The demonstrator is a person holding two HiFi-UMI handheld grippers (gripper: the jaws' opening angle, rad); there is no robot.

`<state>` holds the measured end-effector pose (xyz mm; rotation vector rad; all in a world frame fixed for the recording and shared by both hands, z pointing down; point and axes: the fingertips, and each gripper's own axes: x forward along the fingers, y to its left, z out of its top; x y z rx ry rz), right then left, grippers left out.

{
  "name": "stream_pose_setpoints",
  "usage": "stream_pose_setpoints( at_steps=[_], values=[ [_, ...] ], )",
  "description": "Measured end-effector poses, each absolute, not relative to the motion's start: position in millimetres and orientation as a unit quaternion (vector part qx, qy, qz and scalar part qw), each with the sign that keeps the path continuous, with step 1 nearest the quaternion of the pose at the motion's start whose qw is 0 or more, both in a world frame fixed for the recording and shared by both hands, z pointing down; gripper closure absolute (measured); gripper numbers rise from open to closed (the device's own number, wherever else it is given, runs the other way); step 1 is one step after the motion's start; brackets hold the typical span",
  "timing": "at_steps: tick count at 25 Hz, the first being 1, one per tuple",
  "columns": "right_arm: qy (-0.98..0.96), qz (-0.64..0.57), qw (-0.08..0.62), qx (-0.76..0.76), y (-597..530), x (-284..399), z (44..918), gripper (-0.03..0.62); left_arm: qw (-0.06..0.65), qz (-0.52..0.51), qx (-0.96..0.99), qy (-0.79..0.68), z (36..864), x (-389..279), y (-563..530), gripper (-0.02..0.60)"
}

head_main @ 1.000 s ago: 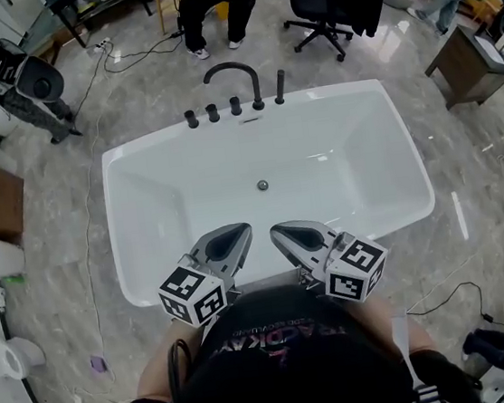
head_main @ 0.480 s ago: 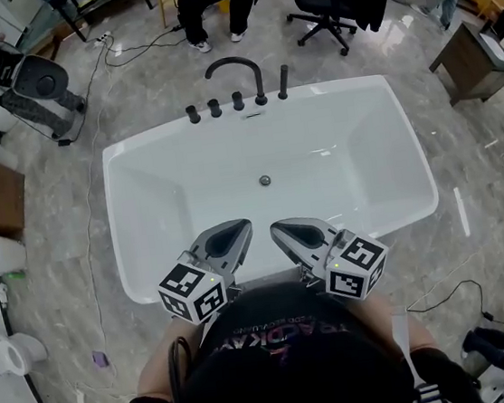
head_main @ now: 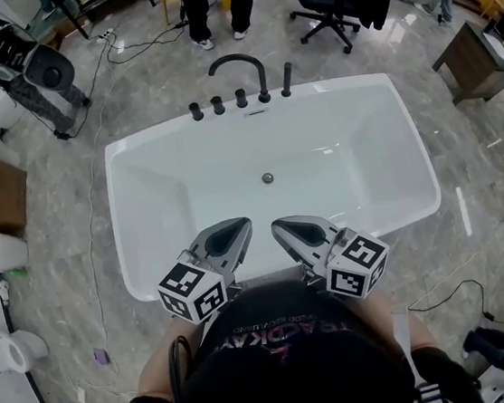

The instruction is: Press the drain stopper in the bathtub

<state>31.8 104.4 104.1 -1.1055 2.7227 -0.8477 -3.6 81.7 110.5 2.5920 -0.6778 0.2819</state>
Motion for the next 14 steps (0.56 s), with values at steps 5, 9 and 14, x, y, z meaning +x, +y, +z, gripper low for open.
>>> stream_pose_setpoints(
  at_steps=[5, 9, 14],
  values=[
    [0.889, -0.276, 0.041, -0.363, 105.6, 32.5, 103.4, 0.585, 0.224, 0.100, 0.939, -0.243, 110.2, -2.6, 82.5, 0.575],
    [0.887, -0.278, 0.042, -0.366, 108.2, 35.1, 104.1, 0.585, 0.224, 0.101, 0.939, -0.241, 110.4, -0.1, 86.2, 0.575],
    [0.888, -0.277, 0.042, -0.364, 110.9, 36.1, 102.7, 0.585, 0.223, 0.101, 0.938, -0.245, 108.0, -0.3, 87.8, 0.575]
  ],
)
